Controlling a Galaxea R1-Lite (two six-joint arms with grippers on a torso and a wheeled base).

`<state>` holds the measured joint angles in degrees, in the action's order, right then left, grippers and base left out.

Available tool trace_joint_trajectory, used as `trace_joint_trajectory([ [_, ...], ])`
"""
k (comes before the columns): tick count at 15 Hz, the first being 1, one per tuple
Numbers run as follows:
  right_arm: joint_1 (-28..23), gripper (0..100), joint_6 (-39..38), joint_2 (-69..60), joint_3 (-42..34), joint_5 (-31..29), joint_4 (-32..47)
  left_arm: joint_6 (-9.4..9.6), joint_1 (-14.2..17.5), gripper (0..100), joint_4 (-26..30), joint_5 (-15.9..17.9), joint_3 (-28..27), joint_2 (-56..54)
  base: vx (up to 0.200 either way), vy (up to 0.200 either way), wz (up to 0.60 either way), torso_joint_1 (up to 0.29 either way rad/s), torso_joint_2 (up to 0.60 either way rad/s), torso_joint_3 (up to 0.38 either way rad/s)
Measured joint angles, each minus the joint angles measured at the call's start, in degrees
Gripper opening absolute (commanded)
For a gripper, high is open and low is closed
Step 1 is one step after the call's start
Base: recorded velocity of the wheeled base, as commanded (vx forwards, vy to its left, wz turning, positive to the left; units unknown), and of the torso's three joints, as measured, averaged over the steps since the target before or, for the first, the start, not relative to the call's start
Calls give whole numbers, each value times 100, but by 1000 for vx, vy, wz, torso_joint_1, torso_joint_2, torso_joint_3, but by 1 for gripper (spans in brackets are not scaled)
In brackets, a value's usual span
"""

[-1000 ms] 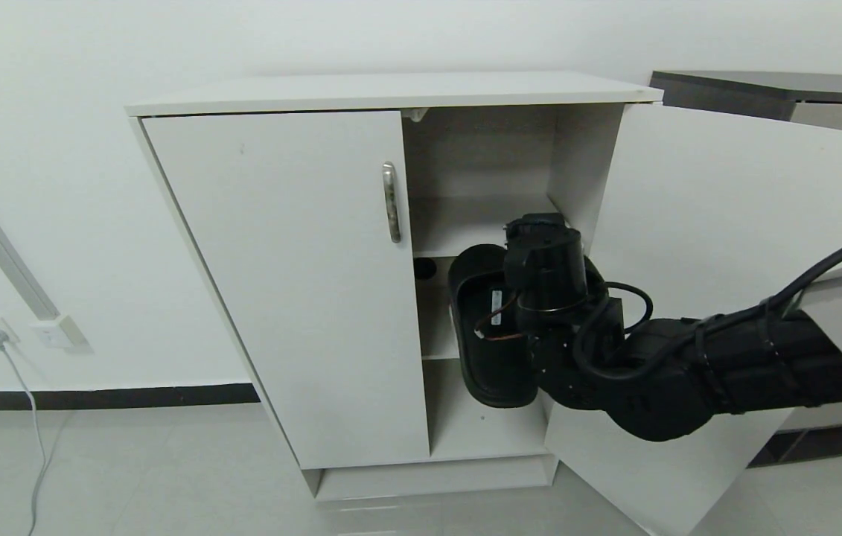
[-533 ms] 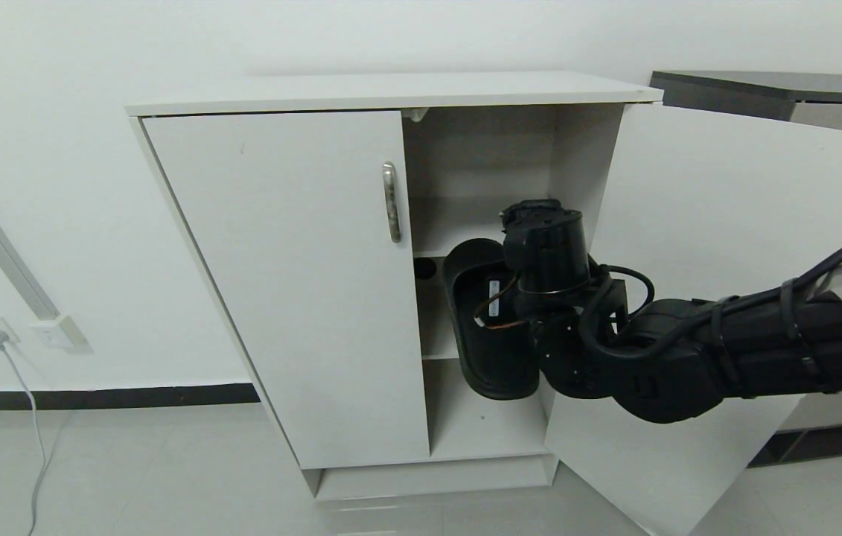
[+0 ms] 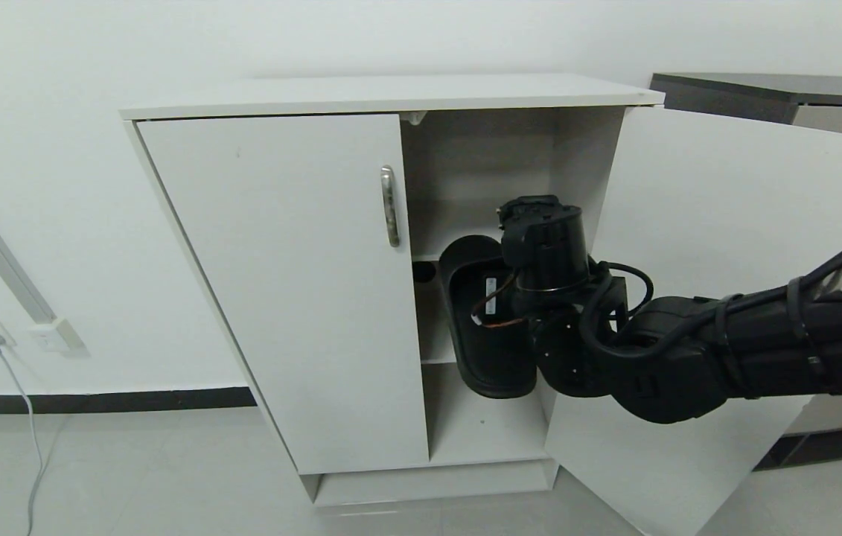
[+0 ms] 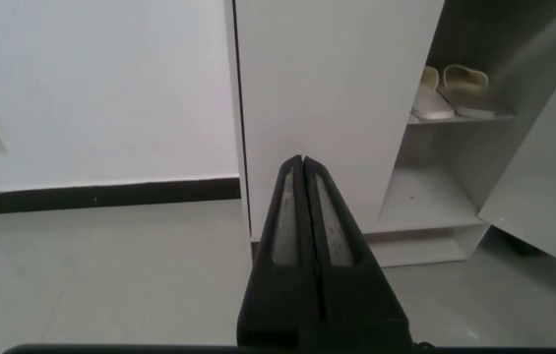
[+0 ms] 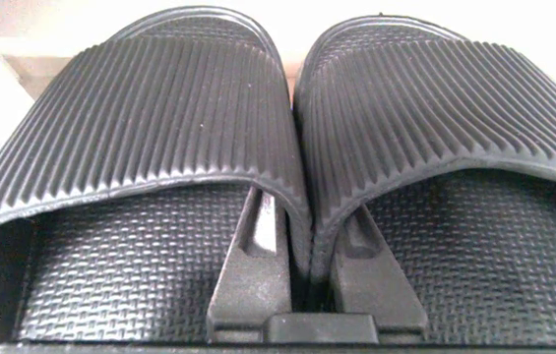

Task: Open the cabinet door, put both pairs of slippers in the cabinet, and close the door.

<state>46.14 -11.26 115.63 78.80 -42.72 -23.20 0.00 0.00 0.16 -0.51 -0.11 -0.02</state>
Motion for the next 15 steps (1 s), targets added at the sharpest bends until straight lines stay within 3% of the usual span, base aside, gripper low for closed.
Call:
trace_joint_trajectory([
  [8, -6, 0, 2, -2, -16, -1, 5, -10, 0, 0, 2, 0, 1, 0, 200, 0, 0, 5, 3, 4],
  [15, -26, 0, 38, 9, 41, 11, 7, -16, 0, 0, 2, 0, 1, 0, 0, 0, 0, 0, 0, 0],
])
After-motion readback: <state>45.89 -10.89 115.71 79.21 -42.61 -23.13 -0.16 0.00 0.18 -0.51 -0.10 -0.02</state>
